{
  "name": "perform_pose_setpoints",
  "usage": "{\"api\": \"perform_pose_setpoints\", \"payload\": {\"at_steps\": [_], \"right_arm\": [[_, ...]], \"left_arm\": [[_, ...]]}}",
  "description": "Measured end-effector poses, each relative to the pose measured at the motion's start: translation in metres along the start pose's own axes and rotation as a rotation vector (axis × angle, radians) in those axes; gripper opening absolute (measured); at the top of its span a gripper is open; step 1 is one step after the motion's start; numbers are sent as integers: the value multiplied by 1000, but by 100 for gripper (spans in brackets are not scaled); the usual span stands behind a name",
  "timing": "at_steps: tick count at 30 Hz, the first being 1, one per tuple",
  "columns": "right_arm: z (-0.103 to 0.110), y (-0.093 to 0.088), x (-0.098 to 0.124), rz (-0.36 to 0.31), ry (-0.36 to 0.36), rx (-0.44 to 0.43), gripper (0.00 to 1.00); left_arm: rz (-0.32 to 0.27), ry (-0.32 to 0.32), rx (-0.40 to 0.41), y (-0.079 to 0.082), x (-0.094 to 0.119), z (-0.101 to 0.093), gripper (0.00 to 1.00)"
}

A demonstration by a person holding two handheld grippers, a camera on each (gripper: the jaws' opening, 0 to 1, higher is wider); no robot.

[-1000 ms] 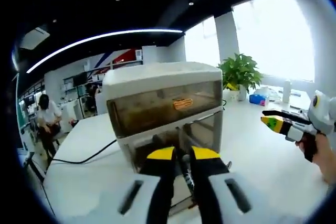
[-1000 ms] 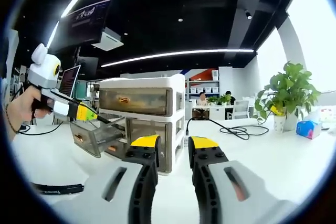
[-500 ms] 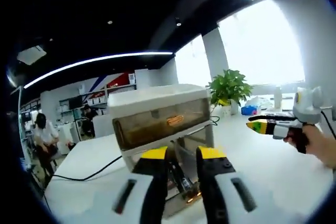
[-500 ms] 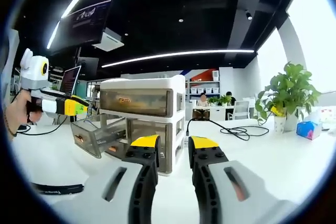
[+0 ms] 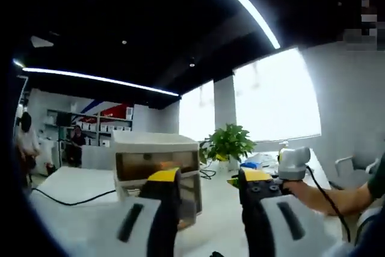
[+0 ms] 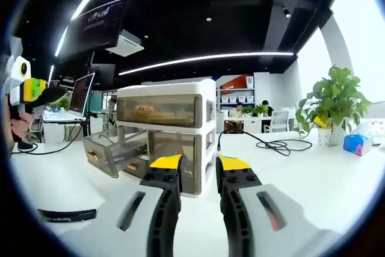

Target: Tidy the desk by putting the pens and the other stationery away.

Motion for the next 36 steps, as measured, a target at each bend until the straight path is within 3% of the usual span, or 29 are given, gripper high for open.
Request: {"api": "perform_pose_setpoints", "payload": {"at_steps": [4,9,12,14,16,19,22,24,26,30,36], "right_arm": [[0,-1,0,2,-2,1,25],[-1,-4,-1,11,-5,6,25],[-1,-4,-1,12,-7,7,25],[-4,-2,0,5,-32,5,25],[-6,2,2,-11,-42,9,25],[-6,6,3,-26,-44,20,25],[-4,6,3,-27,-34,25,25],[-8,7,3,-31,-67,33,25],[-17,15,5,-80,-121,78,25],[-15,23,11,-97,-108,51,25],[-15,24,10,-101,-107,42,25]], "left_arm": [[67,43,-79,-14,19,-7,50],[193,87,-80,-49,43,-19,44],[250,96,-13,-76,62,-34,43],[278,62,94,-101,70,-46,40],[286,74,186,-118,77,-51,39],[306,94,180,-126,81,-54,38],[363,85,136,-133,81,-66,38],[444,52,82,-142,82,-79,38],[504,54,50,-149,82,-84,38],[561,38,18,-157,80,-90,37],[514,64,88,-153,81,-88,33]]}}
Point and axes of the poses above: the point that each gripper's makers call its tool centre point, and the gripper's own axes: x roughly backward along the fingers, z roughly to its left, y roughly out of its top, the point moved 2 cm from there along x, roughly backward along the fingers, and after that the axes turned 15 degrees about -y, right-handed, at the moved point
